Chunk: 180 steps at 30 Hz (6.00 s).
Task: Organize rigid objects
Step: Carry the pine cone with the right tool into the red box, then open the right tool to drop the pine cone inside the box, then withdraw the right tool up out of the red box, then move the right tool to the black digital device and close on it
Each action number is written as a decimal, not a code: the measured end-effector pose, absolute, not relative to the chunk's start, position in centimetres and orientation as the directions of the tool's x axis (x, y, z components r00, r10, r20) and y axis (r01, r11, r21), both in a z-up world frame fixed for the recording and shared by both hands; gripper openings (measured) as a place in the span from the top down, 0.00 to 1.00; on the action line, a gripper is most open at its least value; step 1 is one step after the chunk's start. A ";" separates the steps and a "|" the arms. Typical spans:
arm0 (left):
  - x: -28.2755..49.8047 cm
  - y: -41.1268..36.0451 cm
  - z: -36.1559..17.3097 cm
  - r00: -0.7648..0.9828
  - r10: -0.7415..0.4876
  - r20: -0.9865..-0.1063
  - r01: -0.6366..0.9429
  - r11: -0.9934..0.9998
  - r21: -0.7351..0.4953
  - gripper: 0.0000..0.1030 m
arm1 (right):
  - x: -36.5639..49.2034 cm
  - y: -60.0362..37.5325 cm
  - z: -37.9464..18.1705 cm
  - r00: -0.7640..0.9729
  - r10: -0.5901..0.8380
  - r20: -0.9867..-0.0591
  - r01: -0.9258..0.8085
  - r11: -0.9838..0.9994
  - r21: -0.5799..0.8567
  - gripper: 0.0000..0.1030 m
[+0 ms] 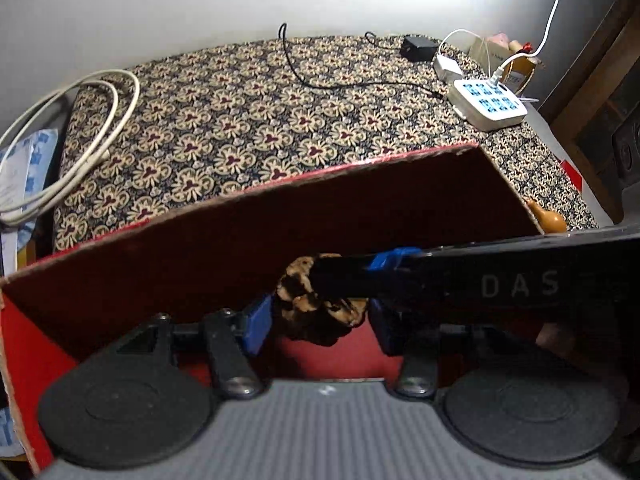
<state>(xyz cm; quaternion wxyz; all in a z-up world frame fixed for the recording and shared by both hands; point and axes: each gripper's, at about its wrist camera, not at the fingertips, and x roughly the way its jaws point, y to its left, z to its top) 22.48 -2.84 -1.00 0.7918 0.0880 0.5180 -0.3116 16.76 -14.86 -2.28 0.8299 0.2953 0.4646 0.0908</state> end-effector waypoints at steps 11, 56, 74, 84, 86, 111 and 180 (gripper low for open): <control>24.4 -1.3 -2.5 0.132 -0.475 -0.870 0.494 0.793 -0.358 0.50 | 17.2 -14.4 -2.6 0.582 0.388 -0.714 0.098 0.839 0.535 0.84; 17.1 -1.7 4.5 0.590 -0.223 -0.776 0.419 0.906 0.057 0.44 | 11.5 -15.3 1.6 0.730 0.379 -0.569 -0.012 0.839 0.544 0.83; 10.0 -3.2 6.9 0.658 -0.113 -0.745 0.321 0.936 0.141 0.40 | 5.9 -15.4 4.2 0.751 0.401 -0.524 -0.091 0.850 0.519 0.82; 7.2 -2.9 7.8 0.680 -0.043 -0.732 0.246 0.954 0.172 0.39 | 3.8 -15.5 4.7 0.753 0.422 -0.505 -0.113 0.839 0.531 0.81; 6.7 -2.6 7.8 0.679 -0.031 -0.734 0.232 0.957 0.175 0.39 | 3.3 -15.5 4.8 0.745 0.439 -0.503 -0.122 0.830 0.544 0.81; 0.9 3.5 6.8 0.651 0.047 -0.758 0.082 0.988 0.132 0.39 | -1.7 -14.5 2.7 0.607 0.607 -0.513 -0.240 0.755 0.610 0.81; 0.8 -5.3 -5.8 0.257 -0.485 -0.836 0.544 0.788 -0.289 0.37 | -3.7 -21.9 -9.2 0.438 0.673 -0.595 0.141 0.602 0.786 0.79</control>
